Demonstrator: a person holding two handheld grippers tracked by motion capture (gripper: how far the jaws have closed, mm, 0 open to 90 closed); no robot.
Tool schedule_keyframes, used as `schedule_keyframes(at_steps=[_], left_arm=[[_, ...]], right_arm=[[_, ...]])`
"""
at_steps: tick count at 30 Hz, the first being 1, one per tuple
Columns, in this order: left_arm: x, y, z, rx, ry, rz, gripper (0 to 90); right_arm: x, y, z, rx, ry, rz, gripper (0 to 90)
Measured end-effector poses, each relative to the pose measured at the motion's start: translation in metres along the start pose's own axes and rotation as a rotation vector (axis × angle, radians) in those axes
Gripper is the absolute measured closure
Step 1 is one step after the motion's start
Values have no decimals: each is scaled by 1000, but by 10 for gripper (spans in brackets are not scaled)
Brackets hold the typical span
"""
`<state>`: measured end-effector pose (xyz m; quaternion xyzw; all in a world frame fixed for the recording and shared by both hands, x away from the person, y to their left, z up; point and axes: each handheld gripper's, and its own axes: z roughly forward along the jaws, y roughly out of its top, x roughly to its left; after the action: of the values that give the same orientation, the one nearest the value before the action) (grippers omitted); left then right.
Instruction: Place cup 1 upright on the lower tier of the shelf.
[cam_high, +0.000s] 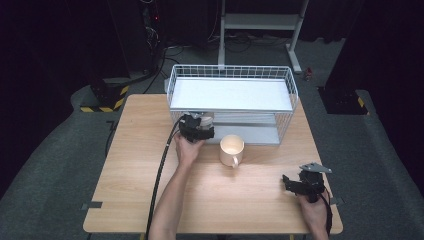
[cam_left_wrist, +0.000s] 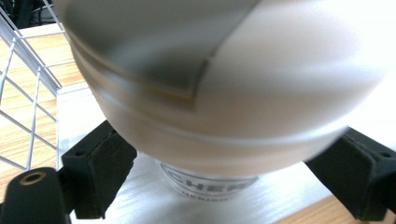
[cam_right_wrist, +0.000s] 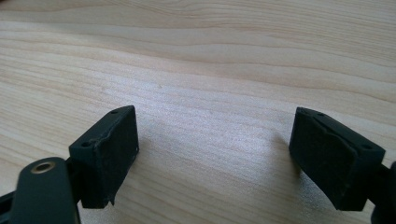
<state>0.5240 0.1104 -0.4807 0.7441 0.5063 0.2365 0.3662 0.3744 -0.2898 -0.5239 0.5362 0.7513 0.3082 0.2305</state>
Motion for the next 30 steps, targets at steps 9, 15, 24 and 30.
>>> schedule_keyframes(at_steps=[9, 15, 24, 30], left_arm=[[1, -10, -6, 20, 14, -19, 163], [0, -15, -7, 3, 47, 19, 246], [-3, -14, -3, 2, 38, 7, 305], [-2, -12, 0, 9, 47, -2, 324]], right_arm=[[0, 0, 0, 0, -1, 0, 158], [0, 0, 0, 0, 0, 0, 158], [0, 0, 0, 0, 0, 0, 158], [0, 0, 0, 0, 0, 1, 158]])
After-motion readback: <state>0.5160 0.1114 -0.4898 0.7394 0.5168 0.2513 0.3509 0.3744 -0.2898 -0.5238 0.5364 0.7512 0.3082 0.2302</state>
